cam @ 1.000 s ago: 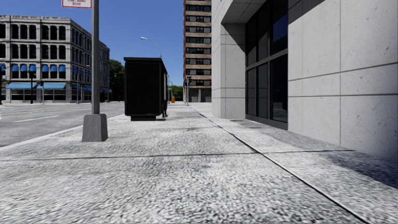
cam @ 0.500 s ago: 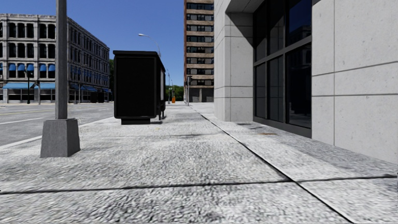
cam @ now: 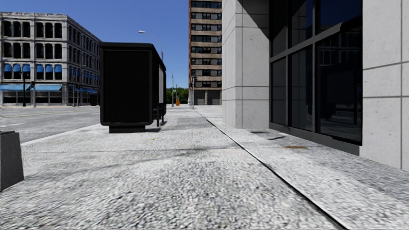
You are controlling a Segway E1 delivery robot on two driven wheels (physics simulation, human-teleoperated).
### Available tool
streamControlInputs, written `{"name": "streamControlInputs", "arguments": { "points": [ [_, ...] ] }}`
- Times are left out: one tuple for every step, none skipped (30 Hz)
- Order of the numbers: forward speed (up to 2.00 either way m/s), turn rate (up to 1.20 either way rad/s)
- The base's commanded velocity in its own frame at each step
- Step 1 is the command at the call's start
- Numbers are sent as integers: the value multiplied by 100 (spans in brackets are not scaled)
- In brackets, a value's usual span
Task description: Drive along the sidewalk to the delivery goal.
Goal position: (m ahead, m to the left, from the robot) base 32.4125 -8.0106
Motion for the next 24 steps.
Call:
{"name": "streamControlInputs", "arguments": {
  "points": [
    [200, 0],
    [200, 0],
    [200, 0],
    [200, 0],
    [200, 0],
    [200, 0],
    [200, 0],
    [200, 0],
    [200, 0],
    [200, 0],
    [200, 0],
    [200, 0],
    [200, 0],
    [200, 0],
    [200, 0],
    [200, 0],
    [200, 0],
    [200, 0],
    [200, 0],
    [200, 0],
    [200, 0],
    [200, 0],
    [200, 0],
    [200, 0]
  ]
}}
